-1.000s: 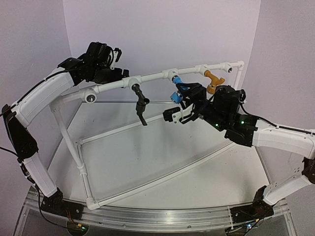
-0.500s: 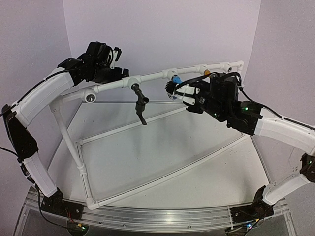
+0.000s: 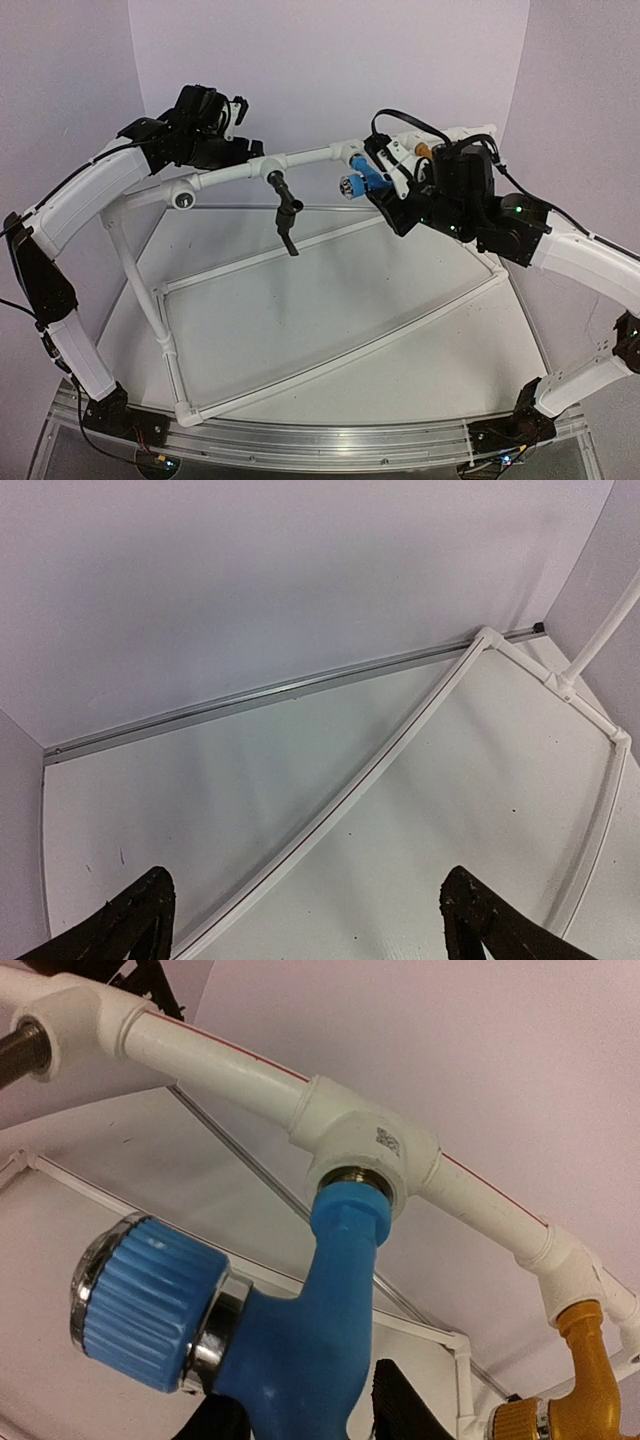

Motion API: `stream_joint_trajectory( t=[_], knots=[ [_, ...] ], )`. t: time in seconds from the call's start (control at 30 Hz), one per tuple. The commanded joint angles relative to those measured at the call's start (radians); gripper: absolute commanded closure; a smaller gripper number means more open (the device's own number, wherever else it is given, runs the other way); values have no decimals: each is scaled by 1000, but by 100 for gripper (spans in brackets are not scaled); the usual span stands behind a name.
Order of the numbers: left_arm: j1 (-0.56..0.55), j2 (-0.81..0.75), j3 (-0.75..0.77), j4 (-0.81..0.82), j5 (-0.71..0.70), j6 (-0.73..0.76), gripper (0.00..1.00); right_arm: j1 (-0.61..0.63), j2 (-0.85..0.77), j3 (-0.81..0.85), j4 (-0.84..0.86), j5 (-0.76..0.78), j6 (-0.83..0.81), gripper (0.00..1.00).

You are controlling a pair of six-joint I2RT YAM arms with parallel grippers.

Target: Install the water faucets

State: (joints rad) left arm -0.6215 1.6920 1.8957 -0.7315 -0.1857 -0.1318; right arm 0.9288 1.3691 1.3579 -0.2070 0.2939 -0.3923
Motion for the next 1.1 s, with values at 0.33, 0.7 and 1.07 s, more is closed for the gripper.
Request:
stream_joint_trajectory(
  t=[0.33,0.7,1.07],
  knots=[
    [-7,-54,-18,48,11,-24,9,60,-14,-66,147,109,-385,16],
    [-7,-55,-24,54,10,-20,9,87,64,-36,296,207,-511,16],
    [-6,-54,-29,58,7,-15,9,102,81,32,362,229,-417,16]
  ],
)
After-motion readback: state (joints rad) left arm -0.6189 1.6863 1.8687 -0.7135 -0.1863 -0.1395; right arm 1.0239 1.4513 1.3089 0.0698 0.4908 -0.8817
